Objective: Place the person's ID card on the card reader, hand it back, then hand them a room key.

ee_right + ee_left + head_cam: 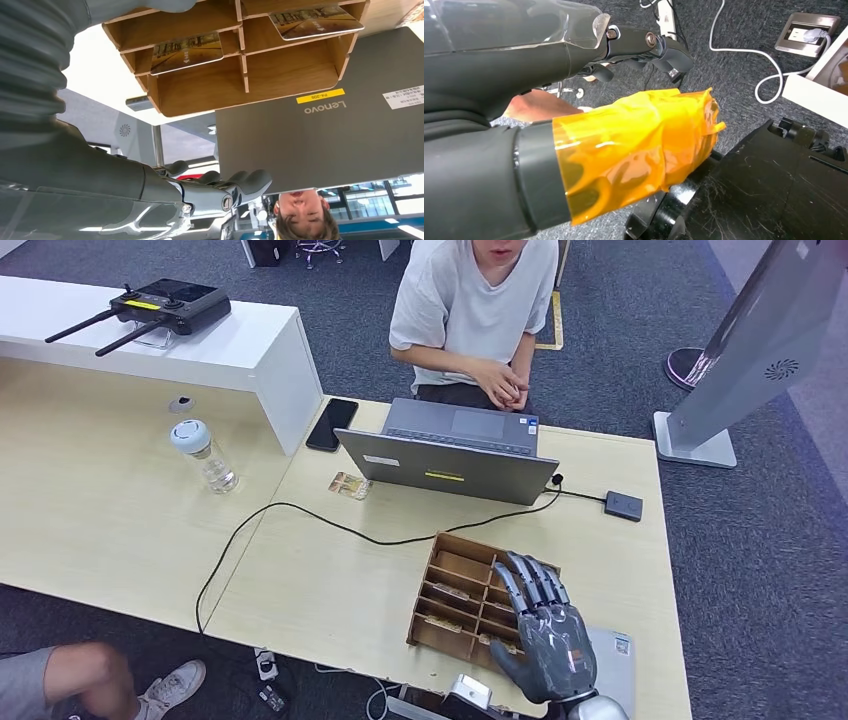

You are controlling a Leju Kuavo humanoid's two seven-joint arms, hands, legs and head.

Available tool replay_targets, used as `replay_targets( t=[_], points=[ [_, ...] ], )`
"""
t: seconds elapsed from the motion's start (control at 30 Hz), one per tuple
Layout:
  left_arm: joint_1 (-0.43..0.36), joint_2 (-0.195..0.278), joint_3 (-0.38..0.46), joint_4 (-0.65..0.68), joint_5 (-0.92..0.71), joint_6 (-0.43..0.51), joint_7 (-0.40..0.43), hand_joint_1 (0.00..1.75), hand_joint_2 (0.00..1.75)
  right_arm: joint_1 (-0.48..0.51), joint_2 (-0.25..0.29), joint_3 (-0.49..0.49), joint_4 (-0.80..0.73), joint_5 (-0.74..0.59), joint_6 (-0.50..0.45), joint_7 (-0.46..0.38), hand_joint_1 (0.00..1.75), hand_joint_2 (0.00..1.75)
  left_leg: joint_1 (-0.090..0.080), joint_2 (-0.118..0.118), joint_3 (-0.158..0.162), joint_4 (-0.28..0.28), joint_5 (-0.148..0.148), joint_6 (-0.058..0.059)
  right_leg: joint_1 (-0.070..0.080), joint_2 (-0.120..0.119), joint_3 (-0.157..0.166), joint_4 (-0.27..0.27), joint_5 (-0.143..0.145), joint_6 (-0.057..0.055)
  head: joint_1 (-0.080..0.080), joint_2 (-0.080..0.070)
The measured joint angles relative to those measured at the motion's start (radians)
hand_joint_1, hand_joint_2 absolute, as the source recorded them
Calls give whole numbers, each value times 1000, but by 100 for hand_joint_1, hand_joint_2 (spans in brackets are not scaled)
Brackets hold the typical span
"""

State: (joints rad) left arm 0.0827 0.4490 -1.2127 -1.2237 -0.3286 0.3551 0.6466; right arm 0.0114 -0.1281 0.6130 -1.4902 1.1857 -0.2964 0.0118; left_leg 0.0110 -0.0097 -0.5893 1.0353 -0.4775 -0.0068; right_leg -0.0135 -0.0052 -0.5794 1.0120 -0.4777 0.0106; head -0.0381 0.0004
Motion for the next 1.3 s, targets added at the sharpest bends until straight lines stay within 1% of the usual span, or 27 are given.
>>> replay_targets(
  t=[0.3, 0.5, 0.63, 0.7, 0.73, 0.8, 0.83, 0.87, 0.93, 1.03, 1.3],
  points=[
    [-4, 0, 0, 0, -1, -7, -1, 0, 0, -29, 1, 0, 17, 3, 0, 0, 17, 175, 0, 0, 0, 0, 0, 0, 0, 0, 0, 0, 0, 0, 0, 0],
    [-7, -1, 0, 0, -1, -10, -9, 0, 0, -44, 3, 0, 28, 6, 1, 0, 26, 175, 0, 0, 0, 0, 0, 0, 0, 0, 0, 0, 0, 0, 0, 0],
    [-12, -2, 0, 0, -1, -14, -10, 0, 0, -50, 3, 0, 37, 6, 2, 0, 55, 175, 0, 0, 0, 0, 0, 0, 0, 0, 0, 0, 0, 0, 0, 0],
    [-13, -4, 0, 0, -1, -17, -10, 0, 0, -53, 3, 0, 42, 7, 2, 0, 65, 175, 0, 0, 0, 0, 0, 0, 0, 0, 0, 0, 0, 0, 0, 0],
    [-13, -4, 0, 0, -1, -17, -10, 0, 0, -54, 3, 0, 46, 8, 2, 0, 76, 175, 0, 0, 0, 0, 0, 0, 0, 0, 0, 0, 0, 0, 0, 0],
    [-13, -5, 0, 0, -2, -18, -11, 0, 0, -55, 3, 0, 52, 9, 2, 0, 83, 175, 0, 0, 0, 0, 0, 0, 0, 0, 0, 0, 0, 0, 0, 0],
    [-13, -5, 0, 0, -3, -18, -11, 0, 0, -55, 3, 0, 55, 9, 2, 1, 81, 175, 0, 0, 0, 0, 0, 0, 0, 0, 0, 0, 0, 0, 0, 0],
    [-13, -5, 0, 0, -3, -19, -11, 0, 0, -56, 3, 0, 58, 11, 2, 1, 73, 175, 0, 0, 0, 0, 0, 0, 0, 0, 0, 0, 0, 0, 0, 0],
    [-13, -5, 0, 0, -4, -19, -11, 0, 0, -56, 3, 0, 63, 13, 2, 2, 65, 175, 0, 0, 0, 0, 0, 0, 0, 0, 0, 0, 0, 0, 0, 0],
    [-13, -5, 0, 0, -6, -19, -12, 0, 0, -57, 3, 0, 72, 17, 2, 4, 62, 175, 0, 0, 0, 0, 0, 0, 0, 0, 0, 0, 0, 0, 0, 0],
    [-13, -5, 0, 0, -9, -23, -16, 0, 0, -57, 3, -6, 93, 30, 2, 9, 63, 175, 0, 0, 0, 0, 0, 0, 0, 0, 0, 0, 0, 0, 0, 0]
  ],
)
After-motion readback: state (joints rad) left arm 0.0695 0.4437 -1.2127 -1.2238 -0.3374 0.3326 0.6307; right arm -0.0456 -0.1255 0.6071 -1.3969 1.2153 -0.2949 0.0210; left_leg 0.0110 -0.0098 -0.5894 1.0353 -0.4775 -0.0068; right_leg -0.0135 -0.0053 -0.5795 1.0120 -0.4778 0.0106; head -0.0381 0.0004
